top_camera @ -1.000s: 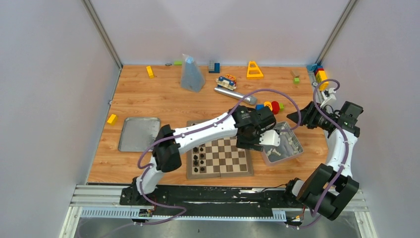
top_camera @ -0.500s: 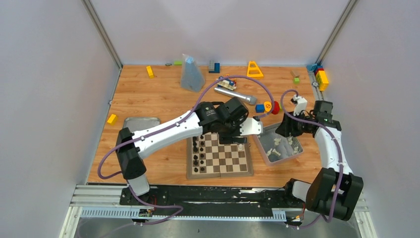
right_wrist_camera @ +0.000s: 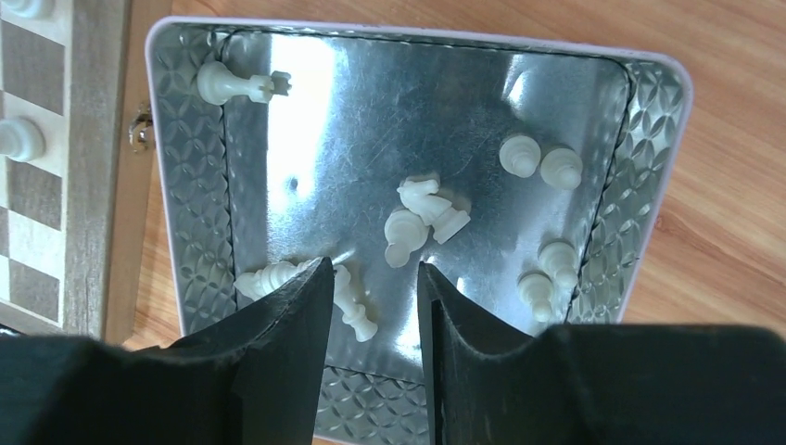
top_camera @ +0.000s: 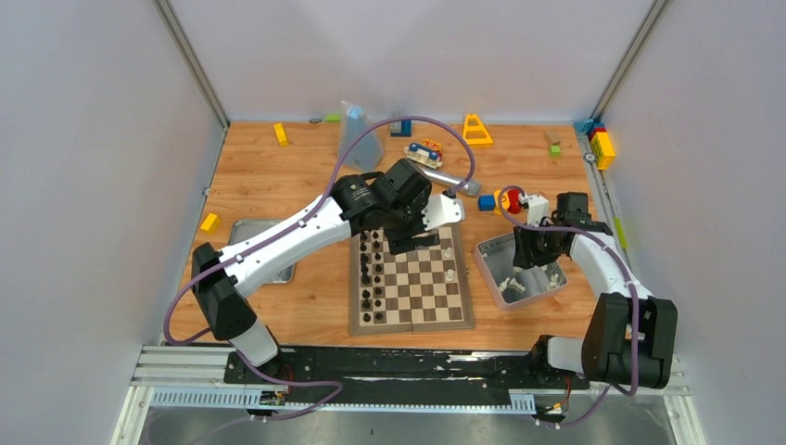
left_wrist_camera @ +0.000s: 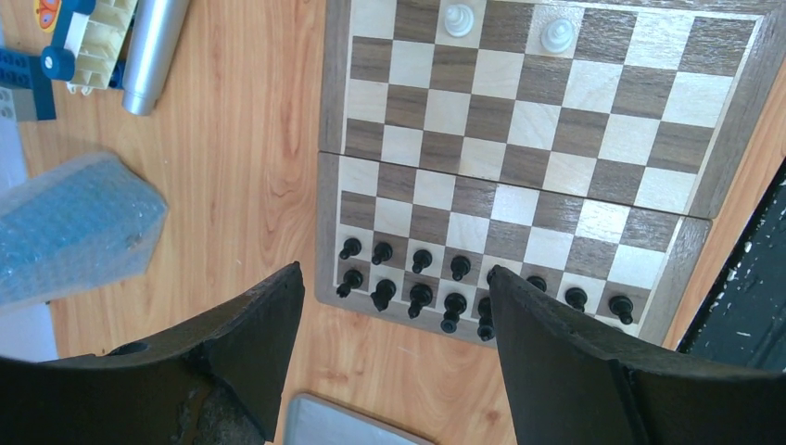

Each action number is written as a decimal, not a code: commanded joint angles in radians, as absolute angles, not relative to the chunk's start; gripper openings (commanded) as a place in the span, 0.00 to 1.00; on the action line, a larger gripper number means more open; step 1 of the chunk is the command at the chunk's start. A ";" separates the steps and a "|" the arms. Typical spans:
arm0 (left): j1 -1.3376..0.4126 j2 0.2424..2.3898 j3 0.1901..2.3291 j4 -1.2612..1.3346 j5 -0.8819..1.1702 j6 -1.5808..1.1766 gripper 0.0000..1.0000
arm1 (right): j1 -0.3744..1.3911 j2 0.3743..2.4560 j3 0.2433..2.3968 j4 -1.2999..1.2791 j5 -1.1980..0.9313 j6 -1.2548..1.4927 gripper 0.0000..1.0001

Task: Set up the chess pieces on the board
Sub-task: Pick up the chess piece from the storage box, then place the chess piece on the chessboard.

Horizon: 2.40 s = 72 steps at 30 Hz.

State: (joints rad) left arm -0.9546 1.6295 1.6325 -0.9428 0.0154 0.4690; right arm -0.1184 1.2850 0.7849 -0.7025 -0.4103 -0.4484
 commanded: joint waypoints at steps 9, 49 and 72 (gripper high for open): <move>-0.945 1.599 1.621 -0.922 0.048 0.445 0.82 | -0.092 1.340 0.772 -0.628 -0.341 -0.448 0.33; -0.453 1.464 1.611 -0.828 0.205 0.242 0.87 | 0.513 1.266 0.927 -0.806 -0.380 -0.439 0.00; -0.402 1.395 1.541 -0.786 0.210 0.243 0.93 | 0.667 1.416 0.909 -0.712 -0.277 -0.416 0.00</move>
